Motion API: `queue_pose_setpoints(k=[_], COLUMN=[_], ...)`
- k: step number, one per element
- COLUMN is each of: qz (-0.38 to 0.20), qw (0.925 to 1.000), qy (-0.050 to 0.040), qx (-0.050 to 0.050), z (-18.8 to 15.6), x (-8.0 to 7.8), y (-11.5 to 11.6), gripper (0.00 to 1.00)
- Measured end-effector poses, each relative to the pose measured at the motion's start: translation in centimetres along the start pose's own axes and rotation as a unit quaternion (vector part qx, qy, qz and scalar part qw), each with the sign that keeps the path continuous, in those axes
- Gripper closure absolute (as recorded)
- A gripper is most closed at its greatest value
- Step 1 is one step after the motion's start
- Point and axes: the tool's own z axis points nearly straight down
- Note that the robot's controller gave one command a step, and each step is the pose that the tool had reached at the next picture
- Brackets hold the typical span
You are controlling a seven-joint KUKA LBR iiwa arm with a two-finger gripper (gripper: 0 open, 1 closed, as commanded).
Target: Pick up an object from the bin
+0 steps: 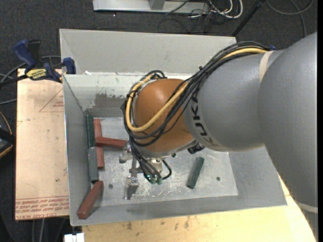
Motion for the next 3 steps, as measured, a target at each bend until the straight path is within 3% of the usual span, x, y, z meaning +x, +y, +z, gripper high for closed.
queue_pose_setpoints(k=[1, 2, 3], qz=[0.002, 0.008, 0.008], qw=[1.0, 0.9999, 0.9999], qy=[-0.0038, -0.009, -0.0081], qx=[-0.001, -0.003, -0.003], z=[-0.4, 8.0, 8.1], x=[-0.2, -3.0, -2.9], y=[-0.1, 4.3, 4.3], gripper=[0.0, 1.0, 0.0])
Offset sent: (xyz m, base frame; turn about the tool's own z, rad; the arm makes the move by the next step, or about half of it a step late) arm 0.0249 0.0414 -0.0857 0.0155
